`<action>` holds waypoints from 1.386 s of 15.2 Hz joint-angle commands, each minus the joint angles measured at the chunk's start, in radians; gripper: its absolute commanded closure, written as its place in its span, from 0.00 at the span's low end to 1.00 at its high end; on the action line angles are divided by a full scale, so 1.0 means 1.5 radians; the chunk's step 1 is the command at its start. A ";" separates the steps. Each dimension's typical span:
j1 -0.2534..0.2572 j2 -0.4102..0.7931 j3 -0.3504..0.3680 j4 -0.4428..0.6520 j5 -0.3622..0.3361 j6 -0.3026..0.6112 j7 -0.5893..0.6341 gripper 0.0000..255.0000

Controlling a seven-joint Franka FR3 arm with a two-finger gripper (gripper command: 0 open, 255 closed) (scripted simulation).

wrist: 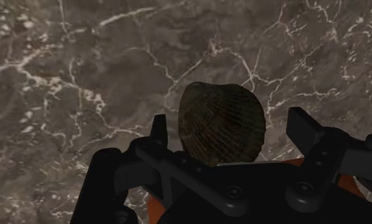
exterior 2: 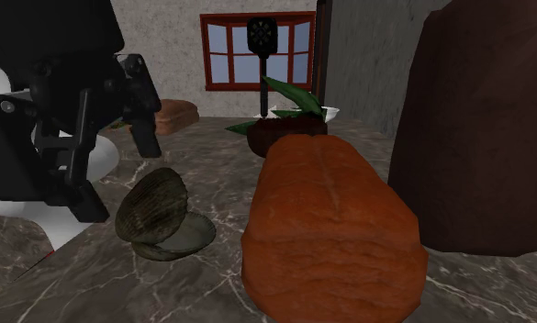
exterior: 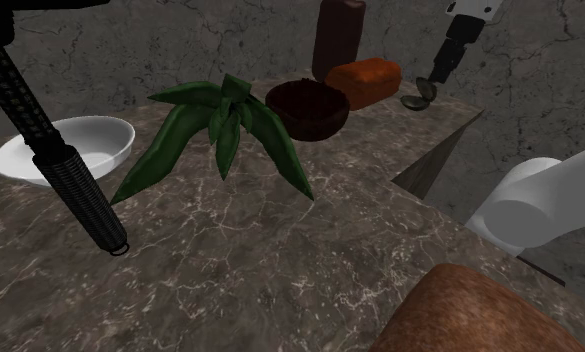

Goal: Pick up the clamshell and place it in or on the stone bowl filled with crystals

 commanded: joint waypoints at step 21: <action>-0.004 -0.010 0.000 -0.064 -0.004 0.054 0.002 1.00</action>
